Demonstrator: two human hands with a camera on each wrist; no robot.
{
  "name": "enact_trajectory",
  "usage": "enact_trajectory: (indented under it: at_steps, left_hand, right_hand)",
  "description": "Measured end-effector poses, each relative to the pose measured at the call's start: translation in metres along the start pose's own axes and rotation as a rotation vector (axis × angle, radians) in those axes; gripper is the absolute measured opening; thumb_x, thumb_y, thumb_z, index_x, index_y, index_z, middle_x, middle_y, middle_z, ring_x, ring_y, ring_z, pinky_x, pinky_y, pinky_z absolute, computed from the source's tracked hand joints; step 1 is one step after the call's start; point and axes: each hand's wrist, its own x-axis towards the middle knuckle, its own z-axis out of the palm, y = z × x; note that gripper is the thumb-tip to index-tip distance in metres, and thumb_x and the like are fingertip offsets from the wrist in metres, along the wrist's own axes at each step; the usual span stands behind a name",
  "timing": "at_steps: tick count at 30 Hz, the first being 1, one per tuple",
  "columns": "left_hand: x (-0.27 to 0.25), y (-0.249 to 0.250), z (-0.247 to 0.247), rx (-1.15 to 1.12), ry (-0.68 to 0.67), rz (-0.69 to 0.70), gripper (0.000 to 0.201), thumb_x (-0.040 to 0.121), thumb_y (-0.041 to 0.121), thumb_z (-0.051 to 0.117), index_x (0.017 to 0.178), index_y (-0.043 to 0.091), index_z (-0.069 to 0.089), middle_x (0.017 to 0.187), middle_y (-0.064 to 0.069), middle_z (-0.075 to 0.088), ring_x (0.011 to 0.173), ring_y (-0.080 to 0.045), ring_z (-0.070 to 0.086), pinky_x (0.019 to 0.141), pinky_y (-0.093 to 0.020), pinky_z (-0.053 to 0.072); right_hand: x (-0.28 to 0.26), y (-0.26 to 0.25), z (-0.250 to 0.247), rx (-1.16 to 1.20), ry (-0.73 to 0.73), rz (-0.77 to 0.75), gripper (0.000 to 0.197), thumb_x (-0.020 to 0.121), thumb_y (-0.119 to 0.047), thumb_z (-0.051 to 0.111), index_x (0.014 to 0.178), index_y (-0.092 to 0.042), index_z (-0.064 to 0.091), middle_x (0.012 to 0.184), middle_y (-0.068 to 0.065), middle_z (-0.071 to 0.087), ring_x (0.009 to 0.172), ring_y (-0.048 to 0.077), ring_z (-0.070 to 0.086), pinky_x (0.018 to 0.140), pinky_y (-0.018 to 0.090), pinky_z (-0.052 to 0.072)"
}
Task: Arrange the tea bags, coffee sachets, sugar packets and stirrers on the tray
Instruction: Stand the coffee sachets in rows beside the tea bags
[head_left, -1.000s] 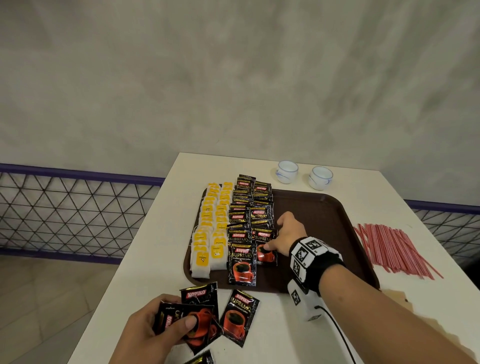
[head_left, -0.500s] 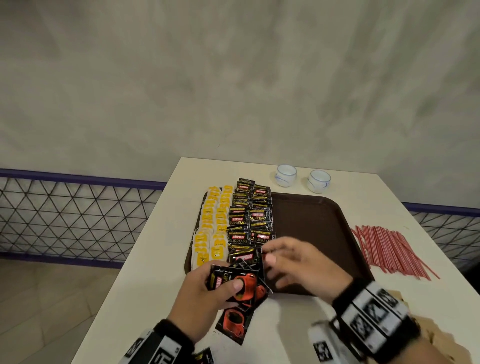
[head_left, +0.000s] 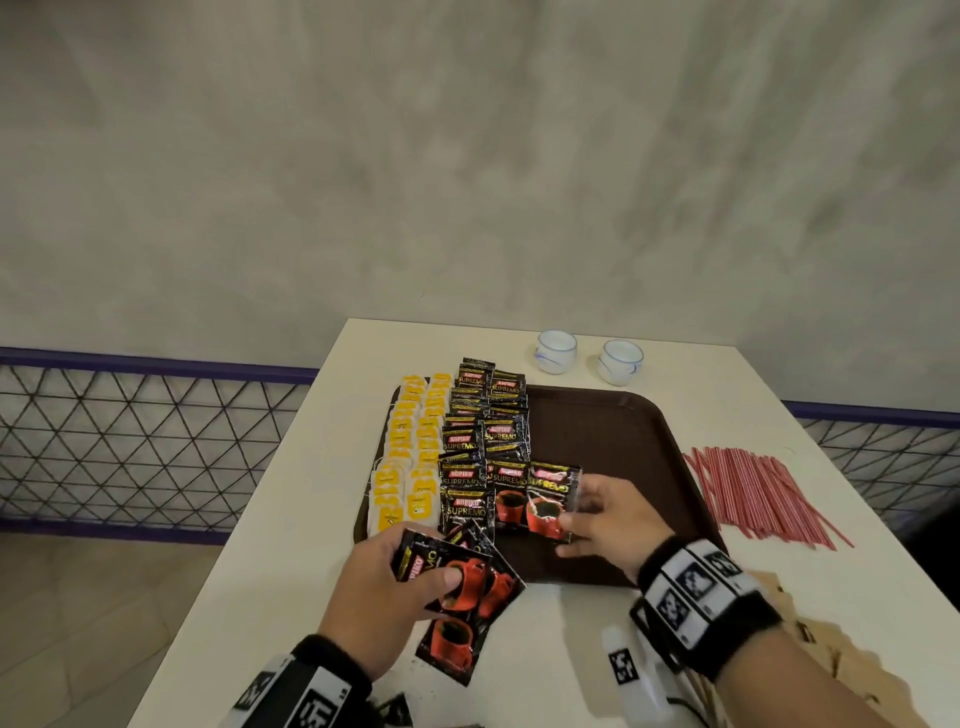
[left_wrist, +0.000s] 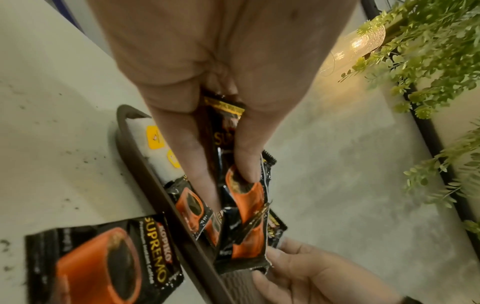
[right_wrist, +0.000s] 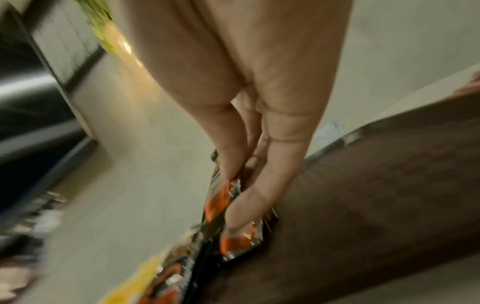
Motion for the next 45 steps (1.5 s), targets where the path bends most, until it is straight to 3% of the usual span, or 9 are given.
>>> enact_trajectory:
  at_steps: [4, 10, 16, 22, 28, 32, 36, 42, 45]
  left_hand:
    - [-0.006, -0.001, -0.006, -0.002, 0.001, 0.002, 0.022, 0.077, -0.006, 0.070, 0.092, 0.010, 0.065, 0.081, -0.004, 0.075, 0.075, -0.022, 0.072, 0.060, -0.031, 0.059]
    - [-0.009, -0.007, -0.016, -0.003, 0.034, 0.004, 0.020, 0.075, -0.004, 0.072, 0.091, 0.007, 0.064, 0.080, -0.004, 0.074, 0.074, -0.022, 0.072, 0.060, -0.032, 0.059]
    - [-0.007, -0.009, -0.017, -0.031, 0.050, -0.006, 0.020, 0.075, -0.006, 0.071, 0.091, 0.006, 0.064, 0.079, -0.005, 0.074, 0.074, -0.022, 0.072, 0.060, -0.033, 0.059]
    - [-0.006, -0.009, -0.011, -0.011, 0.022, -0.008, 0.019, 0.076, -0.006, 0.071, 0.089, 0.007, 0.065, 0.079, -0.002, 0.074, 0.074, -0.018, 0.072, 0.059, -0.029, 0.058]
    - [-0.004, -0.002, -0.005, 0.064, 0.011, 0.039, 0.019, 0.076, -0.006, 0.070, 0.086, 0.010, 0.065, 0.081, -0.008, 0.072, 0.074, -0.019, 0.071, 0.059, -0.028, 0.058]
    - [0.000, 0.002, 0.000, 0.083, -0.018, 0.052, 0.020, 0.076, -0.004, 0.071, 0.088, 0.012, 0.065, 0.088, -0.010, 0.071, 0.078, -0.023, 0.071, 0.063, -0.038, 0.060]
    - [0.001, 0.003, 0.008, 0.142, -0.045, 0.091, 0.023, 0.070, 0.006, 0.078, 0.083, 0.022, 0.068, 0.083, -0.004, 0.072, 0.080, -0.023, 0.070, 0.070, -0.046, 0.059]
    - [-0.007, 0.007, 0.016, 0.168, -0.094, 0.117, 0.024, 0.072, 0.006, 0.077, 0.086, 0.022, 0.068, 0.084, 0.001, 0.073, 0.081, -0.018, 0.070, 0.075, -0.041, 0.058]
    - [-0.007, 0.006, 0.007, 0.129, -0.038, 0.084, 0.021, 0.074, 0.002, 0.075, 0.088, 0.015, 0.066, 0.084, -0.007, 0.073, 0.077, -0.022, 0.071, 0.065, -0.035, 0.060]
  right_hand:
    - [0.036, 0.002, 0.017, -0.192, 0.074, 0.127, 0.022, 0.085, 0.006, 0.062, 0.078, -0.014, 0.057, 0.084, 0.006, 0.056, 0.077, 0.022, 0.061, 0.061, 0.035, 0.059]
    - [0.051, 0.010, 0.031, -0.386, 0.284, 0.198, 0.024, 0.083, -0.008, 0.068, 0.064, -0.018, 0.056, 0.092, 0.006, 0.068, 0.095, 0.023, 0.064, 0.082, 0.026, 0.048]
    - [0.060, 0.020, 0.027, -0.289, 0.229, 0.240, 0.025, 0.079, -0.002, 0.066, 0.062, -0.018, 0.056, 0.072, 0.006, 0.062, 0.076, 0.024, 0.060, 0.082, 0.039, 0.055]
    - [0.069, 0.021, 0.030, -0.222, 0.184, 0.250, 0.026, 0.081, 0.000, 0.066, 0.064, -0.016, 0.052, 0.067, 0.008, 0.060, 0.065, 0.023, 0.059, 0.060, 0.029, 0.050]
    - [0.048, 0.017, 0.029, -0.178, 0.367, 0.075, 0.022, 0.078, -0.010, 0.069, 0.078, -0.021, 0.050, 0.088, 0.015, 0.067, 0.079, 0.034, 0.067, 0.079, 0.049, 0.057]
    - [-0.009, -0.008, 0.025, -0.066, 0.060, -0.158, 0.011, 0.087, -0.019, 0.068, 0.093, -0.019, 0.058, 0.082, 0.003, 0.062, 0.066, 0.014, 0.061, 0.058, 0.027, 0.050]
    - [-0.057, -0.002, 0.027, -0.236, -0.257, -0.291, 0.024, 0.081, -0.023, 0.072, 0.102, -0.032, 0.066, 0.090, -0.007, 0.066, 0.074, 0.001, 0.059, 0.069, 0.020, 0.046]
    - [-0.063, 0.013, 0.017, -0.204, -0.146, -0.248, 0.027, 0.079, 0.000, 0.070, 0.090, -0.024, 0.065, 0.067, -0.004, 0.063, 0.064, 0.006, 0.057, 0.060, 0.022, 0.045]
    - [-0.042, 0.016, 0.001, -0.037, 0.128, -0.222, 0.027, 0.077, 0.010, 0.068, 0.079, -0.016, 0.063, 0.058, -0.005, 0.058, 0.060, 0.013, 0.055, 0.057, 0.026, 0.046]
